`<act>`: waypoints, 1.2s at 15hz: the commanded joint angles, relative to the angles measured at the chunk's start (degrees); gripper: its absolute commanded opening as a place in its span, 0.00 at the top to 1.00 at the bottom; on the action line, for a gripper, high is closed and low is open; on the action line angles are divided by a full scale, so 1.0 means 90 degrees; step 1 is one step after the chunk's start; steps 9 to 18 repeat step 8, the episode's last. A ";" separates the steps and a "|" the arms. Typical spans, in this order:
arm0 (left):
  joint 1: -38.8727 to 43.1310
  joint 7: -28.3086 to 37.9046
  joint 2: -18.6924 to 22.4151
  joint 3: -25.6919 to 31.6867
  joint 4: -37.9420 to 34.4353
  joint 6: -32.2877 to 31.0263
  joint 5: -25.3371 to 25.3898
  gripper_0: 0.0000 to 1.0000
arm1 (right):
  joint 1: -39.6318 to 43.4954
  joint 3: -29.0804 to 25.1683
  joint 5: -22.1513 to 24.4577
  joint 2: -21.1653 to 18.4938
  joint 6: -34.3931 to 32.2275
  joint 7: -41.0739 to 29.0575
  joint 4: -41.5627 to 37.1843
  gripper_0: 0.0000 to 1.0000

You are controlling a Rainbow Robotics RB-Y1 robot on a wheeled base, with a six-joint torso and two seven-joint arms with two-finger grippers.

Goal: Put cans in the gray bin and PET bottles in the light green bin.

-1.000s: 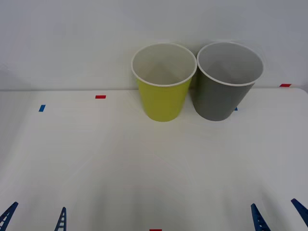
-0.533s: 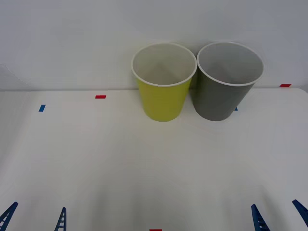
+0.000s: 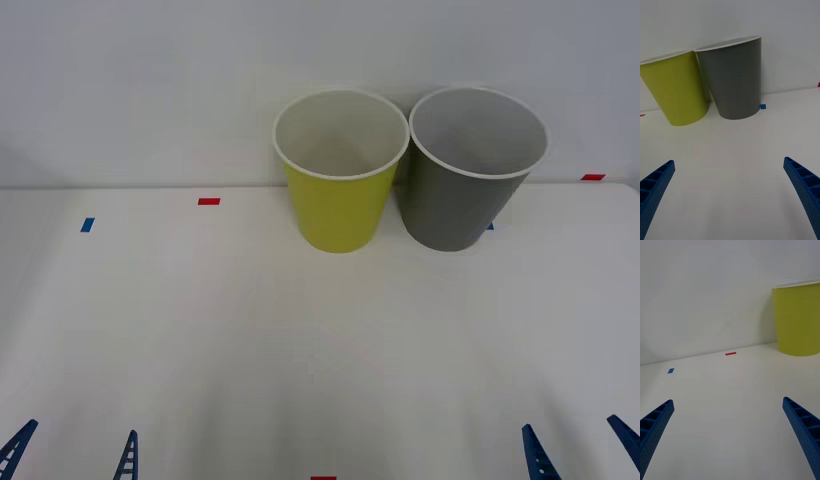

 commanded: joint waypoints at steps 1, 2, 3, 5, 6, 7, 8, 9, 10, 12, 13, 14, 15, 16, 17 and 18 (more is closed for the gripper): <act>0.0000 0.0000 0.0000 0.0000 0.0000 0.0000 0.0000 0.00 | 0.0000 0.0000 0.0001 0.0000 0.0000 0.0000 0.0000 0.00; 0.0000 0.0000 0.0000 0.0000 0.0000 0.0000 0.0000 0.00 | 0.0000 0.0000 0.0001 0.0000 0.0000 0.0000 0.0000 0.00; 0.0000 0.0000 0.0000 0.0000 0.0000 0.0000 0.0000 0.00 | 0.0000 0.0000 0.0001 0.0000 0.0000 0.0000 0.0000 0.01; 0.0000 0.0000 0.0000 0.0000 0.0000 0.0000 0.0000 0.00 | 0.0000 0.0000 0.0001 0.0000 0.0000 0.0000 0.0000 0.00; 0.0000 0.0000 0.0000 0.0000 0.0000 0.0000 0.0000 0.00 | 0.0000 0.0000 0.0001 0.0000 0.0000 0.0000 0.0000 0.00; 0.0000 0.0000 0.0000 0.0000 0.0000 0.0000 0.0000 0.00 | 0.0000 0.0000 0.0001 0.0000 0.0000 0.0000 0.0000 0.00; 0.0000 0.0000 0.0000 0.0000 0.0000 0.0000 0.0000 0.00 | 0.0000 0.0000 0.0001 0.0000 0.0000 0.0000 0.0000 0.00; 0.0000 0.0000 0.0000 0.0000 0.0000 0.0000 0.0000 0.00 | 0.0000 0.0000 0.0001 0.0000 0.0000 0.0000 0.0000 0.00; 0.0000 0.0000 0.0000 0.0000 0.0000 0.0000 0.0000 0.00 | 0.0000 0.0000 0.0001 0.0000 0.0000 0.0000 0.0000 0.00; 0.0000 0.0000 0.0000 0.0000 0.0000 0.0000 0.0000 0.00 | 0.0000 0.0000 0.0001 0.0000 0.0000 0.0000 0.0000 0.00; 0.0000 0.0000 0.0000 0.0000 0.0000 0.0000 0.0000 0.00 | 0.0000 0.0000 0.0001 0.0000 0.0000 0.0000 0.0000 0.00; 0.0000 0.0000 0.0000 0.0000 0.0000 0.0000 0.0000 0.00 | 0.0000 0.0000 0.0001 0.0000 0.0000 0.0000 0.0000 0.00; 0.0000 0.0000 0.0000 0.0000 0.0000 0.0000 0.0000 0.00 | 0.0000 0.0000 0.0001 0.0000 0.0000 0.0000 0.0000 0.00; 0.0000 0.0000 0.0000 0.0000 0.0000 0.0000 0.0000 0.00 | 0.0000 0.0000 0.0001 0.0000 0.0000 0.0000 0.0000 0.00; 0.0000 0.0000 0.0000 0.0000 0.0000 0.0000 0.0000 0.00 | 0.0000 0.0000 0.0001 0.0000 0.0000 0.0000 0.0000 0.00; 0.0000 0.0000 0.0000 0.0000 0.0000 0.0000 0.0000 0.00 | 0.0000 0.0000 0.0001 0.0000 0.0000 0.0000 0.0000 0.00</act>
